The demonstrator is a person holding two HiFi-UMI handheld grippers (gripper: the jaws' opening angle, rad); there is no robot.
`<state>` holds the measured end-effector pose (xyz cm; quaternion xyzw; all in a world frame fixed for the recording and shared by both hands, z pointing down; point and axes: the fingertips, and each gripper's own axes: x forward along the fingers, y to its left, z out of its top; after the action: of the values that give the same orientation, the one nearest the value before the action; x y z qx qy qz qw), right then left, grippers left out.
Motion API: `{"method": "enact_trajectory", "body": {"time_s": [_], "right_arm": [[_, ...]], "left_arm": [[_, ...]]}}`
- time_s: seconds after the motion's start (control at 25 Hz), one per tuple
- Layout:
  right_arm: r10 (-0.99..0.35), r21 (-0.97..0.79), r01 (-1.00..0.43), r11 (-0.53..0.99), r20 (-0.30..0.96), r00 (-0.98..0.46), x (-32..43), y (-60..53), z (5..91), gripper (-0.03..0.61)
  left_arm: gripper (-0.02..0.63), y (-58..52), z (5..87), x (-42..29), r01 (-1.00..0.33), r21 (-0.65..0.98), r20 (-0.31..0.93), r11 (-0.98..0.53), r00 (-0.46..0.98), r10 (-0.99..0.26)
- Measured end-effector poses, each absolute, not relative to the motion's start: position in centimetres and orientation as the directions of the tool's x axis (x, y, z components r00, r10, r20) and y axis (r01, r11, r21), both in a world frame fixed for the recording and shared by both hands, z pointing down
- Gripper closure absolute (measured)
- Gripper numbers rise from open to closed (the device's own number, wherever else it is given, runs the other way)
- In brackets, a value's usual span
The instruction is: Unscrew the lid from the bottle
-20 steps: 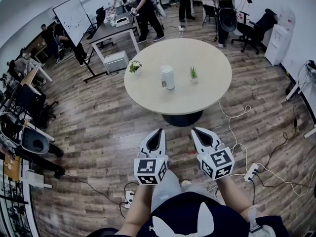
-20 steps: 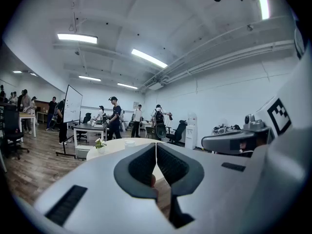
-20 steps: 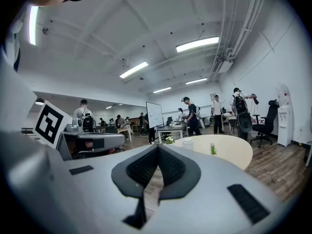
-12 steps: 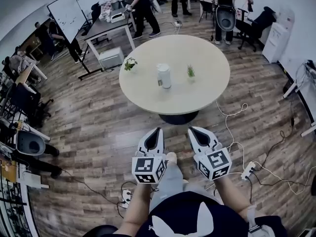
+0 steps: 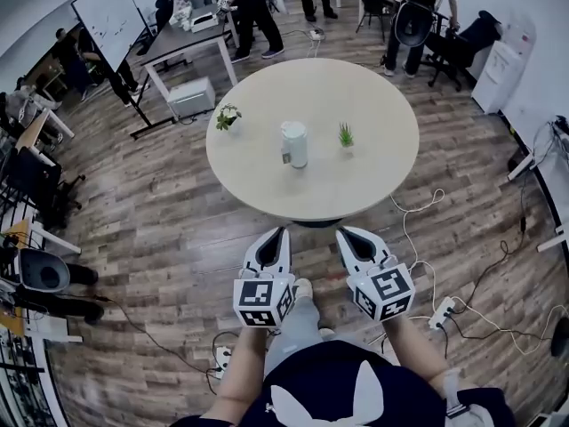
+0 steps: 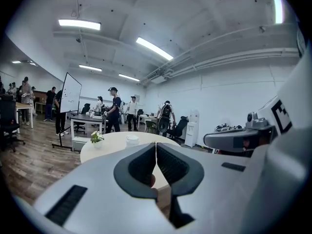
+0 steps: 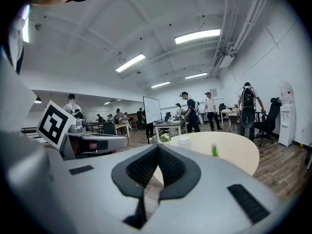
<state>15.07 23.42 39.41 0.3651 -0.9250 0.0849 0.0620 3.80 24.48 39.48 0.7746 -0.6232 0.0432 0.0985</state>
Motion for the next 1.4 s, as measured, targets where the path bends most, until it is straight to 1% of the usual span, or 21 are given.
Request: {"method": "enact_trajectory", "body": {"time_s": [0.32,0.36,0.4,0.44,0.52,0.6,0.68,0.88,0.96,1.16,1.4], "right_arm": [[-0.663,-0.127,-0.688,0.714,0.195,-0.723,11.7,16.3,39.3,0.572],[-0.662,-0.133,-0.689,0.712,0.199,-0.722,11.3,15.5,39.3,0.567],[-0.661,-0.139,-0.690,0.710,0.204,-0.722,10.9,14.7,39.4,0.547],[-0.661,-0.145,-0.691,0.708,0.209,-0.721,10.5,13.9,39.4,0.519],[-0.660,-0.155,-0.694,0.703,0.220,-0.718,9.6,12.2,39.7,0.447],[-0.663,-0.154,-0.700,0.697,0.232,-0.711,8.9,10.7,40.0,0.400],[-0.669,-0.149,-0.708,0.690,0.244,-0.703,8.3,9.3,40.3,0.379],[-0.675,-0.139,-0.723,0.676,0.276,-0.684,7.3,6.8,40.9,0.334],[-0.673,-0.130,-0.723,0.679,0.282,-0.683,6.6,6.1,40.9,0.321],[-0.649,-0.136,-0.710,0.691,0.318,-0.692,6.1,5.5,41.9,0.324],[-0.653,-0.134,-0.715,0.687,0.319,-0.687,6.2,4.6,42.6,0.325]], "left_arm": [[0.588,17.1,39.6,1.0,-0.962,0.098,0.213,-0.254,0.270,-0.939],[0.586,16.2,39.5,0.7,-0.959,0.102,0.213,-0.263,0.279,-0.936],[0.581,15.4,39.5,0.4,-0.956,0.106,0.213,-0.274,0.291,-0.933],[0.561,14.5,39.6,0.1,-0.951,0.109,0.216,-0.289,0.307,-0.927],[0.472,12.7,39.9,-0.6,-0.941,0.108,0.230,-0.320,0.336,-0.913],[0.418,11.2,40.4,-1.3,-0.937,0.090,0.246,-0.338,0.349,-0.904],[0.380,10.0,40.8,-2.1,-0.933,0.077,0.257,-0.351,0.359,-0.898],[0.320,7.5,42.4,-3.6,-0.918,0.073,0.306,-0.390,0.393,-0.867],[0.314,6.7,42.9,-4.4,-0.916,0.069,0.324,-0.395,0.395,-0.860],[0.311,5.9,44.6,-5.0,-0.914,0.084,0.361,-0.396,0.399,-0.843],[0.311,5.6,46.3,-4.5,-0.900,0.077,0.390,-0.429,0.423,-0.818]]}}
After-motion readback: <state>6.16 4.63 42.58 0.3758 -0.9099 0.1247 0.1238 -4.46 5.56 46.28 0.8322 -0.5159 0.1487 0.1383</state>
